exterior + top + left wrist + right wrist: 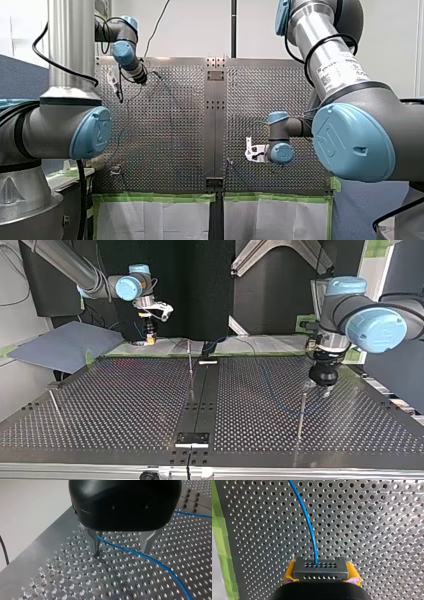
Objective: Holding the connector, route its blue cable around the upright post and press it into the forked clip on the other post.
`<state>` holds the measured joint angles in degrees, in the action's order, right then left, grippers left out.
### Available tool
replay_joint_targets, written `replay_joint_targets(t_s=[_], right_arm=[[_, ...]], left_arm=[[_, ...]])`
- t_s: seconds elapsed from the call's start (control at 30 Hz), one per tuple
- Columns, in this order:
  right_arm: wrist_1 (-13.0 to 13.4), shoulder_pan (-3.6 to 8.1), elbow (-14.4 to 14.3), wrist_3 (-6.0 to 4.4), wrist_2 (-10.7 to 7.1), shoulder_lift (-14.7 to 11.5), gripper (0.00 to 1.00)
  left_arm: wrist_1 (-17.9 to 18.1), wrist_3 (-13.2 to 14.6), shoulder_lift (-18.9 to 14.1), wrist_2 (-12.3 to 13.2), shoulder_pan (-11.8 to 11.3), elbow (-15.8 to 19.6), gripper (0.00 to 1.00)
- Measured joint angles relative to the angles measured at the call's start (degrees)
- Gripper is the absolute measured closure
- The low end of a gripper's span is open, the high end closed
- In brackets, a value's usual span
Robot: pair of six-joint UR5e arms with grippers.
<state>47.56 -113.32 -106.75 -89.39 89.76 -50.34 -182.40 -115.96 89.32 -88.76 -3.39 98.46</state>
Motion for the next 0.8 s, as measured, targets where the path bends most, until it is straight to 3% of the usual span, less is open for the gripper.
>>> replay_joint_targets(t_s=[0.3, 0.53, 0.8], right_arm=[[0.0, -0.07, 0.0, 0.15, -0.04, 0.01, 1.0], [-0.15, -0.08, 0.0, 0.24, -0.02, -0.01, 1.0], [-0.02, -0.07, 0.0, 0.25, -0.02, 0.0, 1.0]], left_arm=[[4.43, -4.01, 0.31, 3.68, -0.66, -1.44, 0.15], [7.97, -4.66, 1.49, 3.73, -1.67, -1.8, 0.15], [9.68, -4.74, 2.44, 3.67, -2.64, -2.63, 0.15]])
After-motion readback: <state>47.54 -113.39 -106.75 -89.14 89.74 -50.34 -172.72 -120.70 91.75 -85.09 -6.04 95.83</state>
